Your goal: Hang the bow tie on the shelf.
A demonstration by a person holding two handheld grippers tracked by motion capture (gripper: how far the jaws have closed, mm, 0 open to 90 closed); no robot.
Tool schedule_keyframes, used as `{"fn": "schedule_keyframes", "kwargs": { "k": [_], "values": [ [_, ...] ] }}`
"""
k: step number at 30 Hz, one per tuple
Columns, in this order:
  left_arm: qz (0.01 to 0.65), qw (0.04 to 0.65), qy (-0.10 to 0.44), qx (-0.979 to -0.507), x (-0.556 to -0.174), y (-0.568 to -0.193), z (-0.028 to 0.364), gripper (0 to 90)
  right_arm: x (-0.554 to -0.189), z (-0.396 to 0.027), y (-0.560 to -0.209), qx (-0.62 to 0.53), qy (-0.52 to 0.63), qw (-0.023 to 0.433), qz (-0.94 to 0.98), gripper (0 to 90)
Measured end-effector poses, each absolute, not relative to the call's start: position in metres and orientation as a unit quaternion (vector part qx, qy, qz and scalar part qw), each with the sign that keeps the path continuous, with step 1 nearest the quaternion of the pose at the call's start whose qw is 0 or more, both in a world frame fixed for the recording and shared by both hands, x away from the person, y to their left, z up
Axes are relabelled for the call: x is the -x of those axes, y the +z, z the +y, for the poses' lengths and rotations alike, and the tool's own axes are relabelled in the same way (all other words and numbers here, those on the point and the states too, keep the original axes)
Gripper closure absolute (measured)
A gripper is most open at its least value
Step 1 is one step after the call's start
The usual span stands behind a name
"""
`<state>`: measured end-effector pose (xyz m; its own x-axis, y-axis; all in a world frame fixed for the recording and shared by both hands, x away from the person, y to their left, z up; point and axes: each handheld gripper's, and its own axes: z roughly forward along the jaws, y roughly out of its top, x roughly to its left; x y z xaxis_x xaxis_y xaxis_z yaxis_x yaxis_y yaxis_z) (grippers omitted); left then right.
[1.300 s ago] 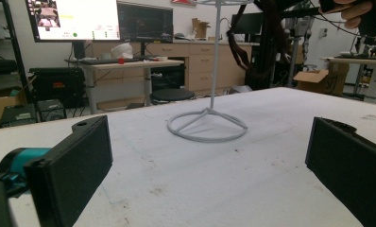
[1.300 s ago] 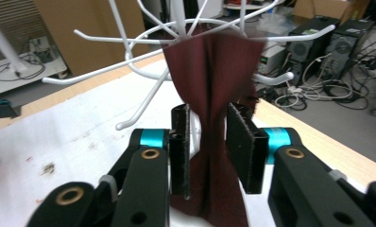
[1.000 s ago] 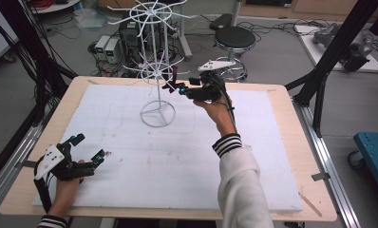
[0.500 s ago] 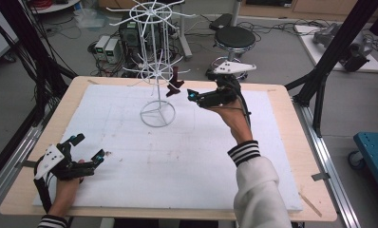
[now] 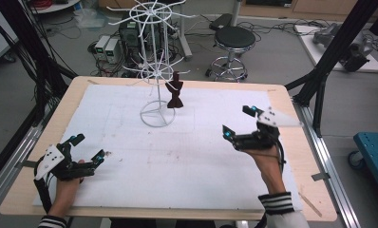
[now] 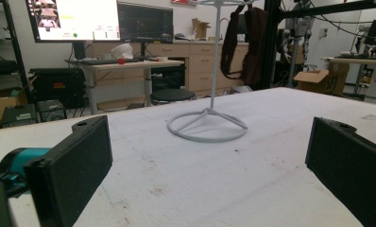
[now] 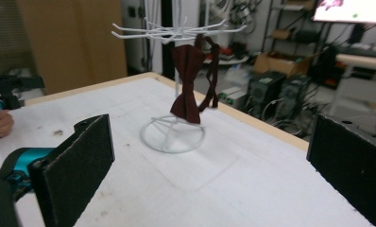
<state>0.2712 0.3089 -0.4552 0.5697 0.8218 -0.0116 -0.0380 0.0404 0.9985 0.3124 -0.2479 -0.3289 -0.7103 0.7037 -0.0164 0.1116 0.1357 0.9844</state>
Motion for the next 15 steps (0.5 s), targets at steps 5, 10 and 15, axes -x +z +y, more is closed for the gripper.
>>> {"fn": "schedule_keyframes", "kwargs": {
  "k": [5,10,15],
  "values": [
    [0.325,0.645,0.333,-0.607,-0.271,-0.455,0.309,1.7,-0.287,-0.273,-0.363,-0.302,0.598,0.277,0.689,0.7],
    [0.324,0.645,0.332,-0.607,-0.271,-0.455,0.309,1.7,-0.271,-0.289,-0.403,-0.315,0.615,0.3,0.658,0.7],
    [0.323,0.645,0.334,-0.606,-0.271,-0.455,0.309,1.7,-0.266,-0.294,-0.424,-0.324,0.621,0.323,0.637,0.7]
  ]
}}
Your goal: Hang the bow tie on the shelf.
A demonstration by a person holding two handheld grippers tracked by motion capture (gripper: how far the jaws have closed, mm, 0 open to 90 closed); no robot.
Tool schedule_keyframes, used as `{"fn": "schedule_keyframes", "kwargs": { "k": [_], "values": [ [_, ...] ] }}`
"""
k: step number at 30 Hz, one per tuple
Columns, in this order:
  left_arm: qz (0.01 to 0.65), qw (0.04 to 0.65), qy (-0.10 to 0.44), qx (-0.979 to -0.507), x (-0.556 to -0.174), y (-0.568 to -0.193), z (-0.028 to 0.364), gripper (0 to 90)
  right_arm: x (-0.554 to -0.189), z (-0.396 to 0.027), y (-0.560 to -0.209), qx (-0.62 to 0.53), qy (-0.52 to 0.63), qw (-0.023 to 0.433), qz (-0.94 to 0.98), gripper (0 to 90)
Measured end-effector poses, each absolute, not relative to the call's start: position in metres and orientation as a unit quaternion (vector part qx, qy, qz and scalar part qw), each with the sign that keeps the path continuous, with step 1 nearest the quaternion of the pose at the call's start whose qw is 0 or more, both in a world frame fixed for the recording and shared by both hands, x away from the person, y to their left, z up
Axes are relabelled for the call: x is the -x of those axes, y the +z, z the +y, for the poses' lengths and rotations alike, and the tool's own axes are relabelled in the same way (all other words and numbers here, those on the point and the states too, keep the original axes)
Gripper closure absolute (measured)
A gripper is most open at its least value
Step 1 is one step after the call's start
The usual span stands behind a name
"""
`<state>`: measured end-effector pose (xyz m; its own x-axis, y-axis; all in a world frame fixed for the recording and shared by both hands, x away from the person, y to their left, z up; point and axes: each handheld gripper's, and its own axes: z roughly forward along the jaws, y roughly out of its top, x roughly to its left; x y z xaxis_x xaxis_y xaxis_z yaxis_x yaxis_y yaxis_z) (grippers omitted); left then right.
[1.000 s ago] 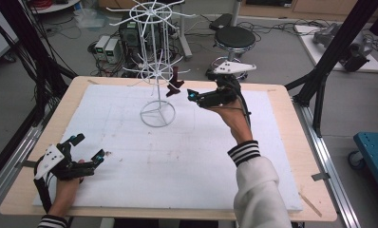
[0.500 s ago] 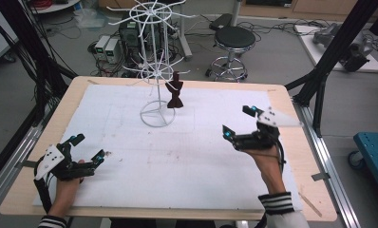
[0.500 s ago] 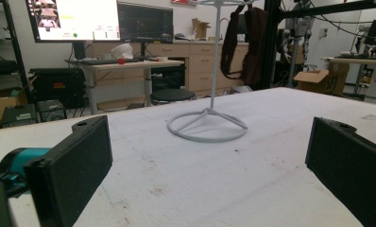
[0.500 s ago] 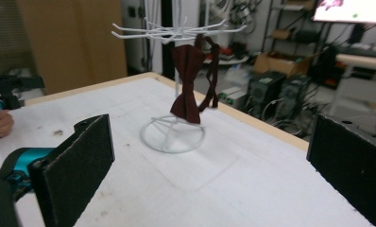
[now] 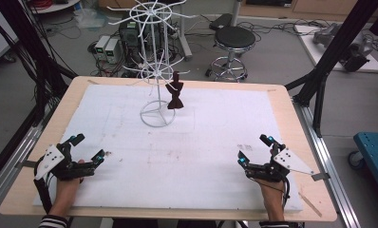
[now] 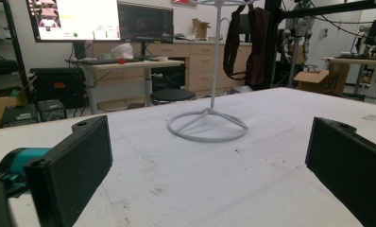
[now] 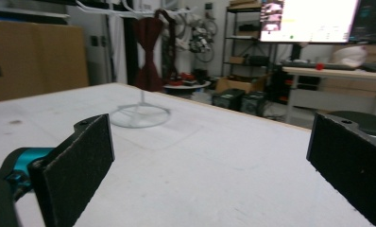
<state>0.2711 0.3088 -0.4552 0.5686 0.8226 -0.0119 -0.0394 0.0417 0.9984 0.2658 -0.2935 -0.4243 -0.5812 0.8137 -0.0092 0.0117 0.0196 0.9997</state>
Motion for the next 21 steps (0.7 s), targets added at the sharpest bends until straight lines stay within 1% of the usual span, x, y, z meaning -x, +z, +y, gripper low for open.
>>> {"fn": "schedule_keyframes", "kwargs": {
  "k": [1,4,8,14,21],
  "values": [
    [0.324,0.646,0.333,-0.605,-0.271,-0.455,0.309,1.7,-0.265,-0.293,-0.427,-0.327,0.62,0.329,0.633,0.7],
    [0.325,0.648,0.332,-0.603,-0.271,-0.455,0.31,1.7,-0.266,-0.291,-0.434,-0.33,0.629,0.325,0.624,0.7],
    [0.323,0.647,0.334,-0.604,-0.271,-0.455,0.309,1.7,-0.264,-0.291,-0.44,-0.334,0.619,0.347,0.62,0.7],
    [0.321,0.648,0.336,-0.604,-0.27,-0.455,0.309,1.7,-0.264,-0.296,-0.453,-0.344,0.624,0.335,0.616,0.7],
    [0.325,0.649,0.335,-0.602,-0.271,-0.456,0.309,1.7,-0.263,-0.294,-0.453,-0.34,0.62,0.333,0.624,0.7]
  ]
}}
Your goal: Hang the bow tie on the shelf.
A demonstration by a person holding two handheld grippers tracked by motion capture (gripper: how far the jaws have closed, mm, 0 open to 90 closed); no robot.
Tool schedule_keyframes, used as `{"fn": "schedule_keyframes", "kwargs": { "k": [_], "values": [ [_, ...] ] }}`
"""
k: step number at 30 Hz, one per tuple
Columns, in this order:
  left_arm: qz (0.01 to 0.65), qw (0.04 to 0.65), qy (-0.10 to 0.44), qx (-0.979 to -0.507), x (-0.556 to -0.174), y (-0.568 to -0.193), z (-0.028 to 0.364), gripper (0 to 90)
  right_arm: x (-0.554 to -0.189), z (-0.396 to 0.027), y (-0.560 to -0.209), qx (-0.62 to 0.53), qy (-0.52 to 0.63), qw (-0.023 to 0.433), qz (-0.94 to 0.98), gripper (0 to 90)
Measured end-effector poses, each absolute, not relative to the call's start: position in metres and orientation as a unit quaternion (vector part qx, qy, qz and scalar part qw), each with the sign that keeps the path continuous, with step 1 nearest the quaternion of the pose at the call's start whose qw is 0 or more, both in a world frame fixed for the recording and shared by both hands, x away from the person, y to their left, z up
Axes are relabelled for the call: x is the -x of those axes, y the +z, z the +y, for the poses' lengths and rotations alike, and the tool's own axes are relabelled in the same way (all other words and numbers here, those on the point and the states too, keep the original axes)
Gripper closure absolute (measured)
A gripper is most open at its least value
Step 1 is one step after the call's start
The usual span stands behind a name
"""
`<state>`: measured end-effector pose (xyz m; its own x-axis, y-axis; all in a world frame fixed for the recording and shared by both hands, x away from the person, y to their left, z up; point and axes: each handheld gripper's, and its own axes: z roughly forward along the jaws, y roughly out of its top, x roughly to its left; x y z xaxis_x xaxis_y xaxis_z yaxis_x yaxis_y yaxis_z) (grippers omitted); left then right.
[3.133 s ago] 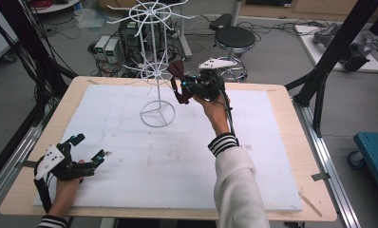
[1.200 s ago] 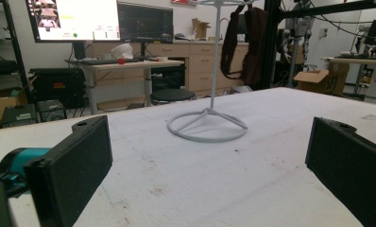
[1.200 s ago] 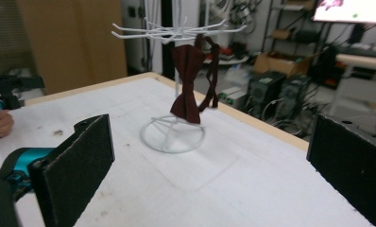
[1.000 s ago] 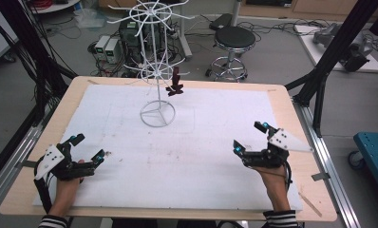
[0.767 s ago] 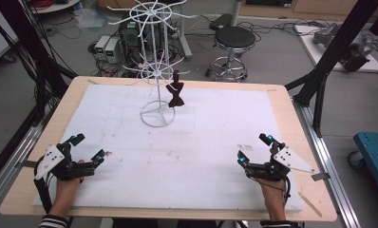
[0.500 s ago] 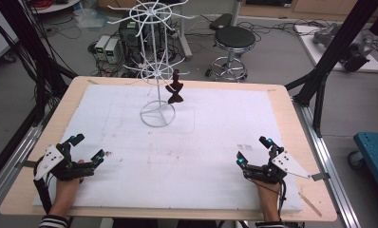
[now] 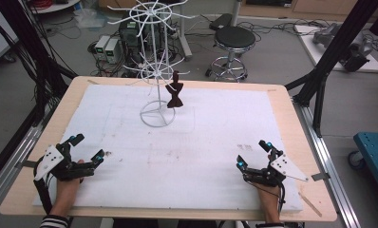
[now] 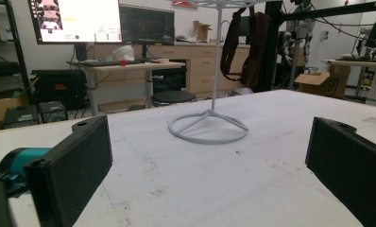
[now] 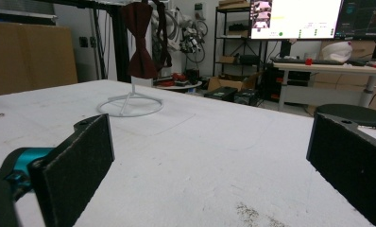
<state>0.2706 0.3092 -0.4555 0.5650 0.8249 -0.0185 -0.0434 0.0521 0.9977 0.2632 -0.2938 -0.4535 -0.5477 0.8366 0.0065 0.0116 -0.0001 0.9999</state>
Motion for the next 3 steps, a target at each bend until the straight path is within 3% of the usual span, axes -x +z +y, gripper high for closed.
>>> {"fn": "schedule_keyframes", "kwargs": {
  "k": [3],
  "values": [
    [0.324,0.647,0.336,-0.603,-0.2703,-0.4555,0.3091,1.7,-0.2626,-0.2933,-0.4537,-0.34,0.619,0.336,0.624,0.7]
  ]
}}
